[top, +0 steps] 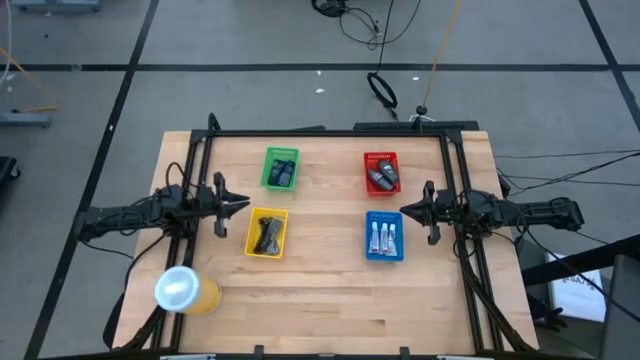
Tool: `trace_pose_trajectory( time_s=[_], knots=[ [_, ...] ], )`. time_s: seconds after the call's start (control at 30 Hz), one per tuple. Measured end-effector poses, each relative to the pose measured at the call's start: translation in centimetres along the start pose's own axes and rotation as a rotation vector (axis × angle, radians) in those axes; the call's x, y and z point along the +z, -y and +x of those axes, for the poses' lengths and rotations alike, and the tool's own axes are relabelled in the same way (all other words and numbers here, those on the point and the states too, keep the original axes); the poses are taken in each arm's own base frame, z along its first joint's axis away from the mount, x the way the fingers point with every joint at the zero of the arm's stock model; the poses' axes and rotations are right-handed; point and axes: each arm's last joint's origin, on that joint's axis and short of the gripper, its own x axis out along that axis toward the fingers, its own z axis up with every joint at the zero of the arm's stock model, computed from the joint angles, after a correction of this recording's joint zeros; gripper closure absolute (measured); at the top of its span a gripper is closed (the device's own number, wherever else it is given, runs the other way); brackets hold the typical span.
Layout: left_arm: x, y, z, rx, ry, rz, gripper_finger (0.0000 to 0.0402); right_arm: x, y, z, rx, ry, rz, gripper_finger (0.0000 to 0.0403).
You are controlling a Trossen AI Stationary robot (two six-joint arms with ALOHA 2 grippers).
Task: Pick & Place Travel size toiletries
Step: Return to Home Position
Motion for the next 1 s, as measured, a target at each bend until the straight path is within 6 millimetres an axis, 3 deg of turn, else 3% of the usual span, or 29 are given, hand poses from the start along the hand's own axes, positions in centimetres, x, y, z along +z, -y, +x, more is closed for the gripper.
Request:
trace_pose_trajectory(
  time_s=[0.77,1.0],
  knots=[
    [-0.1,0.0,0.14,0.0,-0.014,0.005,0.035,-0.01,0.0,0.0,0.001,-0.001,0.002,0.0403],
    [-0.08,0.01,0.14,0.0,-0.013,0.005,0.035,-0.1,-0.62,-0.51,0.19,0.004,-0.306,0.0403]
  ],
)
